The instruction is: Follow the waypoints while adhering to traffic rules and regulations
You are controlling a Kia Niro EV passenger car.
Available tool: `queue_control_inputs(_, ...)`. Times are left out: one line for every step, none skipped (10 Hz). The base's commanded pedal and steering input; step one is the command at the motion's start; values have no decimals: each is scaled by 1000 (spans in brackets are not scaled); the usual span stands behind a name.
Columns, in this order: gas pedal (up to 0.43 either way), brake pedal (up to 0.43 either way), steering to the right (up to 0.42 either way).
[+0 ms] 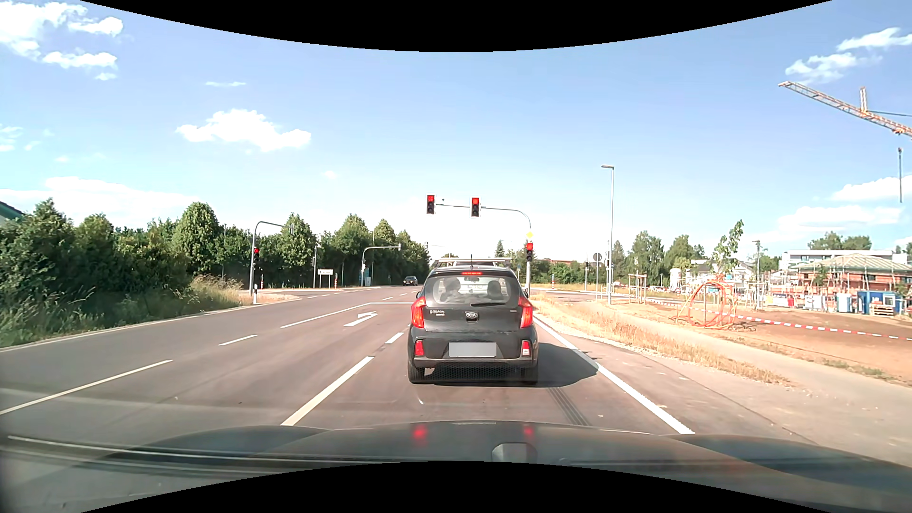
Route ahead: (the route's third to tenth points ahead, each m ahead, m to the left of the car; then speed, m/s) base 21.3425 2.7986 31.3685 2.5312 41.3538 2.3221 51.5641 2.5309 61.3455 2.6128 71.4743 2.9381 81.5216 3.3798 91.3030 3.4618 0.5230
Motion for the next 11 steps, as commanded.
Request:
queue_control_inputs(0, 116, 0)
queue_control_inputs(0, 116, 0)
queue_control_inputs(0, 116, 0)
queue_control_inputs(0, 116, 0)
queue_control_inputs(0, 116, 0)
queue_control_inputs(0, 116, 0)
queue_control_inputs(0, 128, 0)
queue_control_inputs(0, 128, 0)
queue_control_inputs(0, 134, 0)
queue_control_inputs(0, 140, 0)
queue_control_inputs(0, 140, 0)
